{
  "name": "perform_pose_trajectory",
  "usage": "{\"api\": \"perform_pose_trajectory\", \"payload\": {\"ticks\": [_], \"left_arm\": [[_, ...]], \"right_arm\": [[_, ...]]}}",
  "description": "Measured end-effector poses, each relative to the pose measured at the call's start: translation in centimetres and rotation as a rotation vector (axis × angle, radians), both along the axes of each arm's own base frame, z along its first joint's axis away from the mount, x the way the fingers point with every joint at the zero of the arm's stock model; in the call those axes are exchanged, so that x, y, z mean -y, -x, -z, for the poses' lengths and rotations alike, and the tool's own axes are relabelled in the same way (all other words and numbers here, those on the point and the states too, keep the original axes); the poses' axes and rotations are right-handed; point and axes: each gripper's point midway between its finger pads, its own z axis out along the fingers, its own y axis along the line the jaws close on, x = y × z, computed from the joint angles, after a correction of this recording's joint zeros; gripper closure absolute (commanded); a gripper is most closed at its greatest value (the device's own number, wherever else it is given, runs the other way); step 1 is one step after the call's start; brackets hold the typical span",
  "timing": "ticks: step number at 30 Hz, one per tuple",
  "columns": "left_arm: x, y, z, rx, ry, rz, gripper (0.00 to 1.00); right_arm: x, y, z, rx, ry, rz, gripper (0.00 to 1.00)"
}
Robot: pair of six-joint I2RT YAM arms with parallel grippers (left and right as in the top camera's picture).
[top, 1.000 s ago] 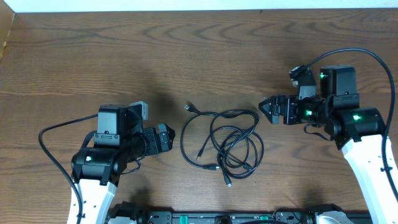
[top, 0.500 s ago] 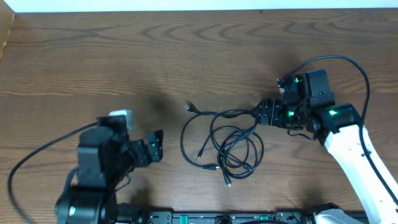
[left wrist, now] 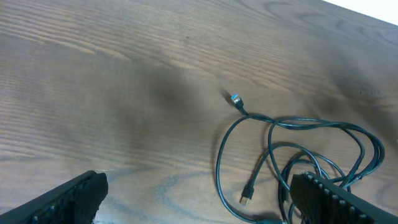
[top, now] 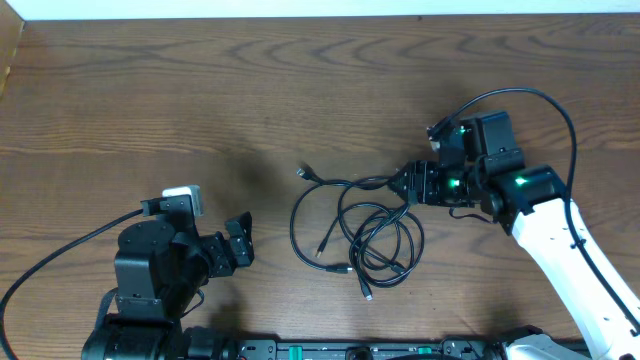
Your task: Untangle cables
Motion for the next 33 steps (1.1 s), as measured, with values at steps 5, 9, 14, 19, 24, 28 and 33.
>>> {"api": "perform_pose_trajectory", "payload": {"ticks": [5, 9, 14, 19, 24, 28, 33], "left_arm": [[0.0, 0.4, 0.5, -0.025, -0.002, 0.000, 0.02], [-0.1, 0.6, 0.7, -0.035, -0.004, 0.000, 0.02], [-0.1, 0.6, 0.7, -0.037, -0.004, 0.000, 0.02], [-0.1, 0.6, 0.7, -0.038, -0.004, 0.000, 0.02], [-0.1, 0.6, 0.7, -0.038, -0.004, 0.000, 0.02], [-0.1, 0.6, 0.7, -0.038, -0.004, -0.001, 0.02], [-0.1, 0.6, 0.7, -0.038, -0.004, -0.001, 0.02]], "right_arm": [[0.1, 0.3, 0.6, 0.002, 0.046, -0.003, 0.41], [0.4, 0.6, 1.5, -0.007, 0.068, -0.005, 0.47], [0.7, 1.3, 3.4, -0.029, 0.082, -0.003, 0.50], [0.9, 1.8, 4.8, -0.049, 0.082, 0.011, 0.57], [0.4, 1.1, 4.4, -0.021, 0.058, 0.013, 0.65], [0.3, 1.0, 4.2, -0.013, 0.052, 0.010, 0.80], [0.2, 0.9, 4.1, -0.008, 0.046, 0.013, 0.89]]}}
